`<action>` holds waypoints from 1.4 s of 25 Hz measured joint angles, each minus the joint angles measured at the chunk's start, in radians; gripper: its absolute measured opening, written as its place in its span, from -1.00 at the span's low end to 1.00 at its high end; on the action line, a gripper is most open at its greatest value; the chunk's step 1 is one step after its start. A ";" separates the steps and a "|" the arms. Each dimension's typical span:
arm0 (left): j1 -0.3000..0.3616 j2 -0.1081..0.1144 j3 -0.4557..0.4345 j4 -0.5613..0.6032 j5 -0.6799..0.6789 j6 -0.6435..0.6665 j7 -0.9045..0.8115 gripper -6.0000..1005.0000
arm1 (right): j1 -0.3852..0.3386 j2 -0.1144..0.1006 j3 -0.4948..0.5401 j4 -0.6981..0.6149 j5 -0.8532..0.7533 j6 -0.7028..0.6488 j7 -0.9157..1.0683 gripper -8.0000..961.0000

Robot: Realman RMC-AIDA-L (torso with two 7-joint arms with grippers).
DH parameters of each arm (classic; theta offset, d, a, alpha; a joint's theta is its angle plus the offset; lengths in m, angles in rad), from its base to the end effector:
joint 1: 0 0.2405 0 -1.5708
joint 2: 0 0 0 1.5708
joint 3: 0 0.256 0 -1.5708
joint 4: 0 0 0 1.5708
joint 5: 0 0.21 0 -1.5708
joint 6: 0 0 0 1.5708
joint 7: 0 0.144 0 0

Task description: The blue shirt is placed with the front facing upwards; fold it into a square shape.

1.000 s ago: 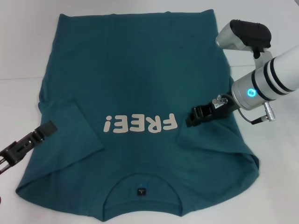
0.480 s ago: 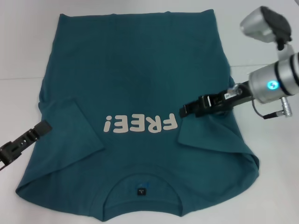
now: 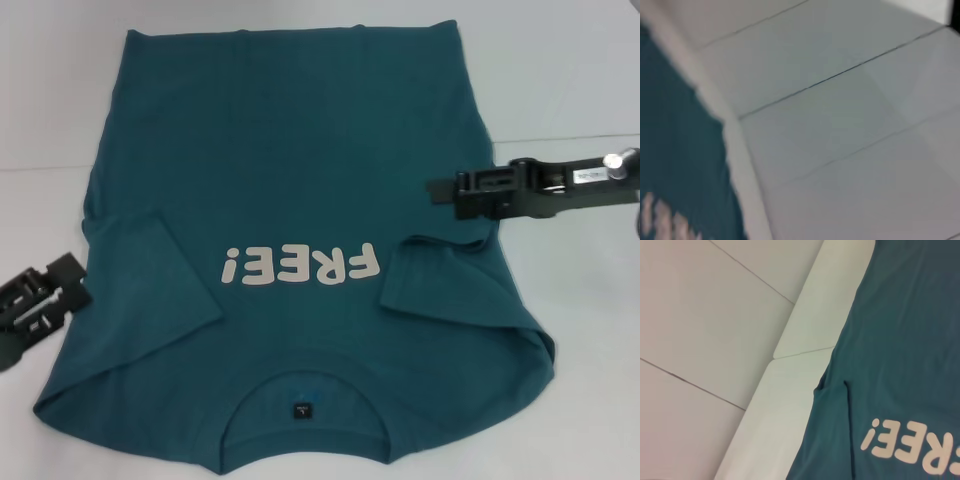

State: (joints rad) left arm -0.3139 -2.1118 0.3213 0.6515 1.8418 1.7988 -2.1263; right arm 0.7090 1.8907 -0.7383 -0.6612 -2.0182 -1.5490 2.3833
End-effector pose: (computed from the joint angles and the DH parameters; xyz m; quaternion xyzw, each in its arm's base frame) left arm -0.3104 0.2614 0.0509 -0.6548 -0.5769 -0.4845 0.0609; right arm 0.2285 0.3949 0.0695 -0.8017 0.5521 0.2212 0.0593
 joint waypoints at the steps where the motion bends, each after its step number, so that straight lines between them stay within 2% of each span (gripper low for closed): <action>1: 0.000 0.004 0.000 0.008 0.024 -0.001 -0.060 0.44 | -0.009 -0.005 0.006 0.000 0.001 -0.012 0.000 0.56; 4: 0.002 0.015 -0.008 0.028 0.084 -0.015 -0.161 0.44 | -0.023 -0.011 0.013 0.000 -0.001 -0.031 0.000 0.68; 8: 0.000 0.031 -0.059 0.055 0.213 -0.067 -0.234 0.44 | -0.030 -0.013 0.009 -0.001 -0.006 -0.033 -0.005 0.68; 17: -0.033 0.066 -0.089 0.118 0.414 -0.118 -0.293 0.44 | -0.036 -0.020 0.010 -0.002 -0.022 -0.034 -0.009 0.68; 24: -0.026 0.064 -0.094 0.110 0.439 -0.232 -0.362 0.44 | -0.040 -0.021 0.013 -0.001 -0.022 -0.034 -0.009 0.68; 35: -0.031 0.057 -0.081 0.070 0.447 -0.328 -0.297 0.44 | -0.040 -0.021 0.013 -0.001 -0.022 -0.027 -0.009 0.67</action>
State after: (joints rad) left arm -0.3446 -2.0543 0.2406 0.7215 2.2893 1.4704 -2.4232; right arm 0.6688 1.8698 -0.7255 -0.6627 -2.0405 -1.5764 2.3745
